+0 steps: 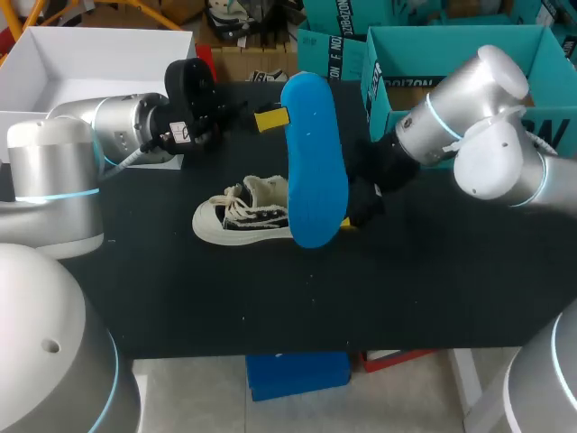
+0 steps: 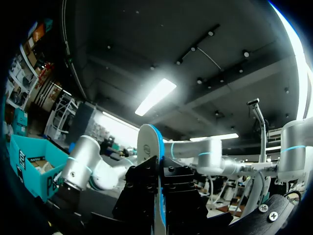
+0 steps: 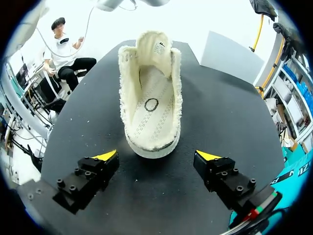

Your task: Take the shoe out of the shoebox, open the shoe tongue, remove and reinsert the insole, then place the shoe into the shoebox

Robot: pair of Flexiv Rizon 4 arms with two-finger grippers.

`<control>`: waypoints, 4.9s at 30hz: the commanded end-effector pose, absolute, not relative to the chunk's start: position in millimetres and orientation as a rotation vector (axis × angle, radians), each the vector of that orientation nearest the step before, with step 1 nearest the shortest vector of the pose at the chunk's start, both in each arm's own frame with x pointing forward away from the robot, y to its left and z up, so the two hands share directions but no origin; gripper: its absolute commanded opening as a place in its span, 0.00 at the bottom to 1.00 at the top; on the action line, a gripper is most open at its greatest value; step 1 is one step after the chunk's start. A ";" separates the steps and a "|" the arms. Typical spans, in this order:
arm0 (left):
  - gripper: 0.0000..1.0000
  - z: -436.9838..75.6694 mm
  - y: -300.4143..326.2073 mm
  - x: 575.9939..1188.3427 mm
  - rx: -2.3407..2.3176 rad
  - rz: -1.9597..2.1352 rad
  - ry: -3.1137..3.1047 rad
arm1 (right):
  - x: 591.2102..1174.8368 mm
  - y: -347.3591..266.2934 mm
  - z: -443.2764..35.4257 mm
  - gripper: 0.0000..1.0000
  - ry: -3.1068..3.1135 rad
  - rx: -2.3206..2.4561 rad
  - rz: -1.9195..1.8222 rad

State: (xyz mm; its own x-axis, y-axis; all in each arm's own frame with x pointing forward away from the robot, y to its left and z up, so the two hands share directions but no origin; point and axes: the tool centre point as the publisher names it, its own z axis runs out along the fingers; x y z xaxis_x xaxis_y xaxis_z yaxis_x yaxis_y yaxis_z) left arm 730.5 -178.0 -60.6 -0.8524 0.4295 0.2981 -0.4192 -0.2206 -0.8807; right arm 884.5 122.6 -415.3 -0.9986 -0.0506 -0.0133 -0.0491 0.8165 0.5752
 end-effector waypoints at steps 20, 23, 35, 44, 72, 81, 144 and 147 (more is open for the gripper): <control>0.00 -61.9 -179.0 729.7 -0.012 2.107 -1.513 | 907.3 140.9 -358.8 1.00 -3.054 0.142 -0.379; 0.00 -61.9 -179.0 729.7 -0.012 2.107 -1.513 | 908.6 147.5 -356.7 1.00 -3.060 0.145 -0.336; 0.00 -61.9 -179.0 729.7 -0.012 2.107 -1.513 | 914.3 179.6 -355.8 1.00 -3.067 0.183 -0.198; 0.00 -61.9 -179.0 729.7 -0.012 2.107 -1.513 | 915.0 204.2 -369.7 1.00 -3.058 0.210 -0.185; 0.00 -61.9 -179.0 729.7 -0.012 2.107 -1.513 | 915.6 234.6 -397.0 1.00 -2.998 0.253 -0.106; 0.00 -61.9 -179.0 729.7 -0.012 2.107 -1.513 | 914.2 236.2 -411.1 1.00 -2.980 0.237 -0.137; 0.00 -61.9 -179.0 729.7 -0.012 2.107 -1.513 | 934.2 211.5 -353.9 0.00 -3.308 -0.551 -0.014; 0.00 -61.9 -179.0 729.7 -0.012 2.107 -1.513 | 933.3 206.7 -348.0 0.00 -3.315 -0.699 0.056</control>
State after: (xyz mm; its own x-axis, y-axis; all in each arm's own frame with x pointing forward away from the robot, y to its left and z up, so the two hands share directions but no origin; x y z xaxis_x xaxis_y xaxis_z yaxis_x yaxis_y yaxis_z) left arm 730.5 -178.0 -60.7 -0.8524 0.4296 0.2981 -0.4192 -0.2208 -0.8806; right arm 938.6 205.5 -360.6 -0.9474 0.2915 -0.1320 0.2834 0.9559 0.0770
